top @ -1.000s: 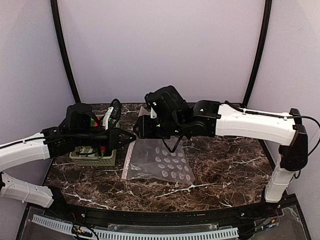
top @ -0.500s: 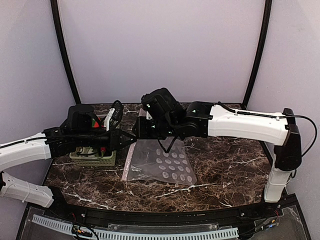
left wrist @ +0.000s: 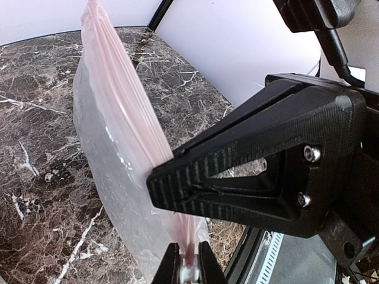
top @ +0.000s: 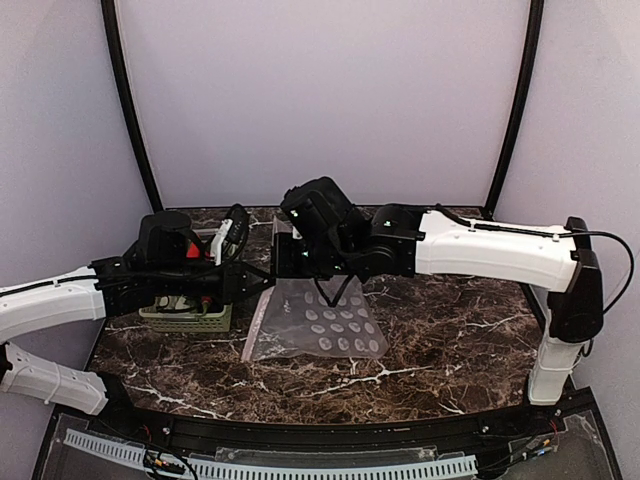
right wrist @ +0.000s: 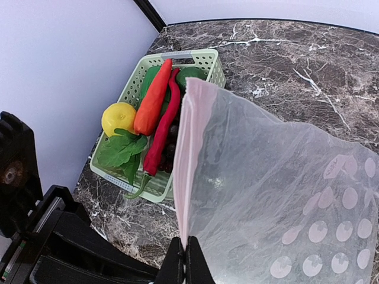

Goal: Place the food in the zip-top bag and seal the zipper
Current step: Hold the zipper from the zipper food storage bag, then unzip the zipper of the food storage bag.

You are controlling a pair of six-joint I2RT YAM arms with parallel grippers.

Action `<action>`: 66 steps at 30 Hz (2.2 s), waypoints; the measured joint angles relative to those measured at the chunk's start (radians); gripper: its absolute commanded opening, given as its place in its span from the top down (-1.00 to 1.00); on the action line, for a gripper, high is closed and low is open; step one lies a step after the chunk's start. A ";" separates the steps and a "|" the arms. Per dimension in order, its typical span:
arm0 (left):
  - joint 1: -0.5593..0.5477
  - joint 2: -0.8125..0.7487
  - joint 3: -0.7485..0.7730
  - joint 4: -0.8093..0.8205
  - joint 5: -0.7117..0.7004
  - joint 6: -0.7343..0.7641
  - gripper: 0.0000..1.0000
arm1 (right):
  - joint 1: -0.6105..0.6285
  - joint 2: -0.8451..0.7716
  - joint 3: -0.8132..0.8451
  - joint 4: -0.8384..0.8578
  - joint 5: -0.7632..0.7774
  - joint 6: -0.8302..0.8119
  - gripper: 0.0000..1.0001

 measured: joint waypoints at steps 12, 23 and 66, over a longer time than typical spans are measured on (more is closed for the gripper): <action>-0.048 0.002 -0.022 0.025 -0.101 0.067 0.92 | 0.013 0.020 0.034 -0.058 0.087 0.054 1.00; -0.091 -0.018 -0.079 0.039 -0.202 0.125 0.90 | 0.016 0.056 0.060 -0.086 0.135 0.084 1.00; -0.106 -0.159 -0.183 -0.055 -0.142 0.088 0.85 | -0.022 0.076 0.166 -0.098 0.284 -0.048 1.00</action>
